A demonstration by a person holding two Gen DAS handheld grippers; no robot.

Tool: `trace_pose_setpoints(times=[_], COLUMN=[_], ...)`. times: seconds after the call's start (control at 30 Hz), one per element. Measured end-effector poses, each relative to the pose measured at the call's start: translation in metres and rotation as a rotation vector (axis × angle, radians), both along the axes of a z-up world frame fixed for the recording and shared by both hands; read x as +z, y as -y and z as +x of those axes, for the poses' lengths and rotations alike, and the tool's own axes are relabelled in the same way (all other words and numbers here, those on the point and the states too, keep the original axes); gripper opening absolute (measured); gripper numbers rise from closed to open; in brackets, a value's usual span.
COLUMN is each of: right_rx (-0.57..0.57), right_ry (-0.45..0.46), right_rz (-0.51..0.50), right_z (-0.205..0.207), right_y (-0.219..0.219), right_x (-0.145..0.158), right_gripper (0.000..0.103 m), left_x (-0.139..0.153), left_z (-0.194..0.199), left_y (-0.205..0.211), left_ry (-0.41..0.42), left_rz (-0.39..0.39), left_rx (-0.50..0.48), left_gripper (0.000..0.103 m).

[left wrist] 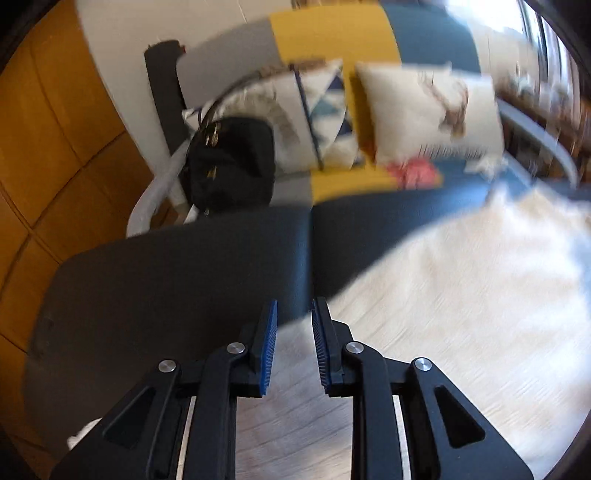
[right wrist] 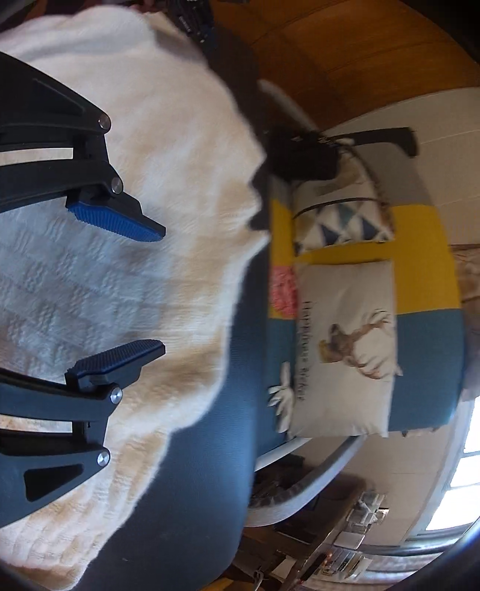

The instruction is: Fold clothes

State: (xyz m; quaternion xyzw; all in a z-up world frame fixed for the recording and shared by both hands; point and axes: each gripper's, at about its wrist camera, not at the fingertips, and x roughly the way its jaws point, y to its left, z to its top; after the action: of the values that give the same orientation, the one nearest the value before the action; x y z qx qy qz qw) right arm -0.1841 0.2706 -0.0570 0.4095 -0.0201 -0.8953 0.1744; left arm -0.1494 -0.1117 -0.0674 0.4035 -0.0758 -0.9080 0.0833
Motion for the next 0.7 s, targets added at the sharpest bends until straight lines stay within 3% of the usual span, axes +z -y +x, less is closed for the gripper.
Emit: trace_pose_setpoints(times=[0.13, 0.27, 0.33, 0.4, 0.47, 0.6, 0.63, 0.7], right_rx=[0.045, 0.096, 0.095, 0.094, 0.093, 0.062, 0.048, 0.029], right_ry=[0.025, 0.058, 0.056, 0.053, 0.05, 0.031, 0.018, -0.006], right_rz=[0.053, 0.048, 0.066, 0.083, 0.101, 0.125, 0.134, 0.158], right_z=[-0.024, -0.044, -0.049, -0.054, -0.058, -0.069, -0.072, -0.076], right_y=[0.035, 0.065, 0.069, 0.074, 0.078, 0.086, 0.088, 0.094], right_x=[-0.001, -0.016, -0.024, -0.032, -0.041, -0.051, -0.052, -0.052], right_gripper=[0.056, 0.055, 0.054, 0.055, 0.054, 0.055, 0.055, 0.057], left_x=[0.007, -0.03, -0.047, -0.053, -0.054, -0.059, -0.06, -0.061], left_z=[-0.019, -0.049, -0.061, -0.067, -0.07, -0.068, -0.069, -0.078], left_y=[-0.058, -0.109, -0.111, -0.099, -0.088, -0.075, -0.072, -0.063], left_ry=[0.036, 0.178, 0.215, 0.182, 0.157, 0.087, 0.073, 0.074], left_rz=[0.022, 0.024, 0.023, 0.057, 0.056, 0.009, 0.004, 0.071], left_rx=[-0.145, -0.251, -0.231, -0.195, -0.159, -0.129, -0.12, -0.087], left_gripper=[0.022, 0.022, 0.022, 0.027, 0.038, 0.075, 0.077, 0.084])
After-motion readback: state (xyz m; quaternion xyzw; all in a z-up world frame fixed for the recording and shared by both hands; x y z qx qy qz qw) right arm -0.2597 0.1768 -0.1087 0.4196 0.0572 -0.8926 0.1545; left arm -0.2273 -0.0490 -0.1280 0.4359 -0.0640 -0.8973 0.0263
